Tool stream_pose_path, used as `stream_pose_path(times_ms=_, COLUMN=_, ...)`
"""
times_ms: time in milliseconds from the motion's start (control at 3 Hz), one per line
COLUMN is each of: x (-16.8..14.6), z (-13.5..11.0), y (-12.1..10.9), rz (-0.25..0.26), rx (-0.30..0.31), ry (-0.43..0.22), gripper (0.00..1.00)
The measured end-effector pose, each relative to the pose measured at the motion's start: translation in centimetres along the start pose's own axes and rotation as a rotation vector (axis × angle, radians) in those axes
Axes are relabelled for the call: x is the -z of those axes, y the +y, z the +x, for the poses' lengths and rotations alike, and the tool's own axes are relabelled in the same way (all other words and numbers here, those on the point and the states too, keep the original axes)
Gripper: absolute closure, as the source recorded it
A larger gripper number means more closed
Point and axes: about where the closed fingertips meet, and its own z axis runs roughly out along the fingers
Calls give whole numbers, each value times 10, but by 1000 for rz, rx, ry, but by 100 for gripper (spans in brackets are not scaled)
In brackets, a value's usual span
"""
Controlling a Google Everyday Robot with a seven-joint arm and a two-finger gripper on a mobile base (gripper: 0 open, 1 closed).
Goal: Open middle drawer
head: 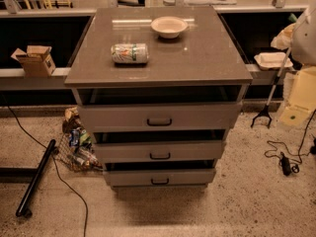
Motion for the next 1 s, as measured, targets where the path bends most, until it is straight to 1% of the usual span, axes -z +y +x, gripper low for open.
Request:
stream_pose_path(times_ms=333, x=0, z=0, y=0, rz=0, rx=0, ry=0, gripper=0)
stream_pose_path(times_ms=667, x=-28, z=0, y=6, rz=-24, rx=18, ry=-16, gripper=0)
stream_pose_path(times_ms=1000, x=-124, z=-11, y=36, rz=-136, rx=55, ry=-64, gripper=0)
